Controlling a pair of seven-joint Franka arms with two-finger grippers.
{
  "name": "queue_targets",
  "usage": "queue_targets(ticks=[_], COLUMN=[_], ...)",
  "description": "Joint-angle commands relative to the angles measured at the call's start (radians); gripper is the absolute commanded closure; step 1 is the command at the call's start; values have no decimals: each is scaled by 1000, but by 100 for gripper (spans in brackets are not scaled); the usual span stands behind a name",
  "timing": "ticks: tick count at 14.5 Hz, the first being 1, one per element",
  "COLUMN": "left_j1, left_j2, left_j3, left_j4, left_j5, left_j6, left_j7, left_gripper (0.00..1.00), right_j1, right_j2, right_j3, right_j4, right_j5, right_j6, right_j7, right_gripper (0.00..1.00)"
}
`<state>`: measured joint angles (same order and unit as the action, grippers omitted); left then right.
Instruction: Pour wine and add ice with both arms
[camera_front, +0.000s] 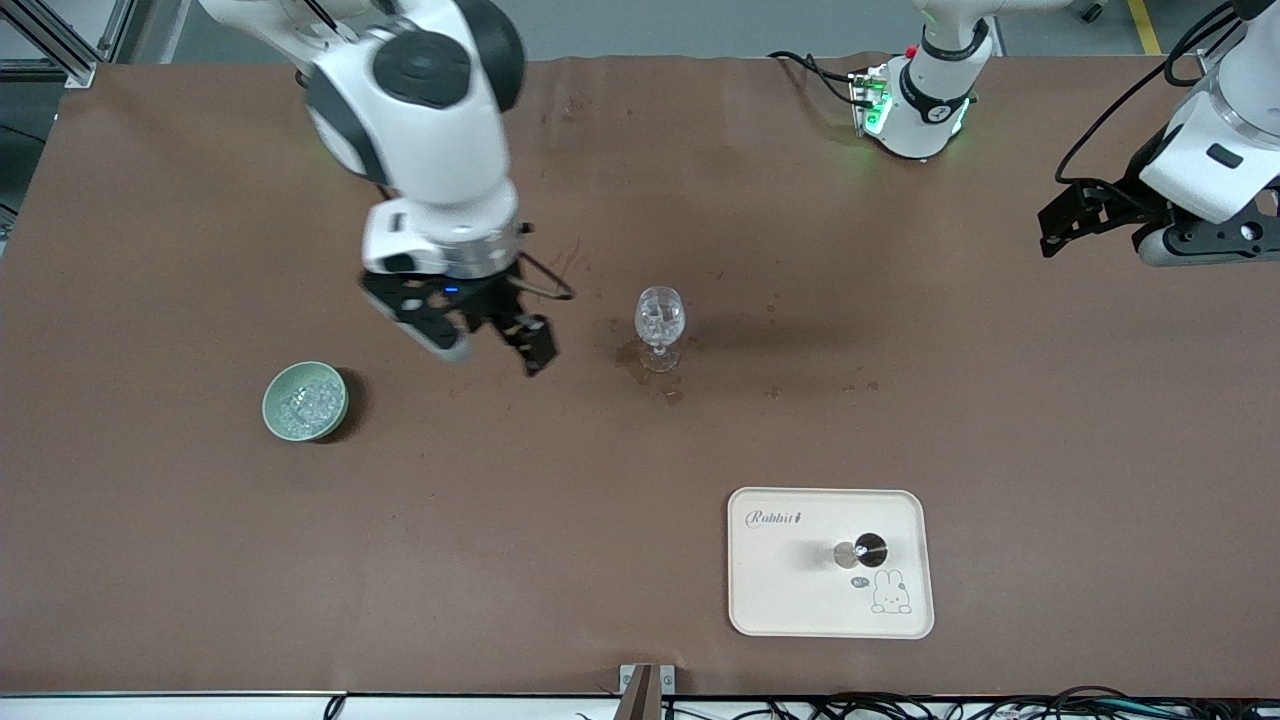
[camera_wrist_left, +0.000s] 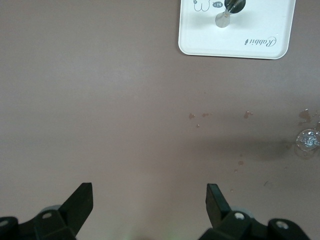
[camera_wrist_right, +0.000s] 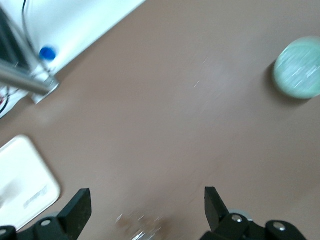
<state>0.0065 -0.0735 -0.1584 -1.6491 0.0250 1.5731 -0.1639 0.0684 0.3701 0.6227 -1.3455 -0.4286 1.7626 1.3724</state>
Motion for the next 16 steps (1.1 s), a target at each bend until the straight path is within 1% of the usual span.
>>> queue_targets(ticks=[1,2,3,4,5,6,7,8,9,11,12,14,15,16], left_j1=[15,12,10,9,10,12,12,12,13,18,18,18,18,18], left_j2=[-19,-12,-8,-2,0,0,0,0,0,3,4,4,4,3], left_j3=[-9,-10,-10,-10,-10,-10,-9,-9,-9,-9,-9,-9,-9,-9], left_j4=[-14,-5,0,11,15,15,15,15,17,25,26,26,28,28], left_j5=[-11,-10,-7,-2,3,4,6,6,6,7,7,7,7,7], left_j6=[18,28,36,41,39,41,39,39,39,39,39,34,34,33], left_j7=[-6,-5,-5,-3,4,4,6,4,6,9,11,11,12,12], left_gripper=[0,0,0,0,0,0,0,0,0,0,0,0,0,0], right_j1=[-113,-134,-133,-125,-104,-79,-75,-82,-90,-90,-88,-88,-88,-88], right_j2=[-111,-131,-147,-167,-189,-218,-238,-247,-264,-295,-299,-313,-328,-338], right_j3=[11,-4,-42,-99,-186,-271,-335,-371,-403,-489,-521,-581,-618,-638], right_j4=[-43,-41,-41,-41,-40,-41,-43,-41,-41,-44,-44,-50,-70,-81], right_j5=[4,8,14,66,135,180,226,255,263,266,268,306,321,338], right_j6=[-64,-84,-92,-92,-92,-95,-106,-141,-175,-242,-256,-270,-267,-267], right_j7=[-171,-211,-235,-269,-350,-449,-560,-646,-732,-916,-974,-1068,-1142,-1205], right_gripper=[0,0,0,0,0,0,0,0,0,0,0,0,0,0])
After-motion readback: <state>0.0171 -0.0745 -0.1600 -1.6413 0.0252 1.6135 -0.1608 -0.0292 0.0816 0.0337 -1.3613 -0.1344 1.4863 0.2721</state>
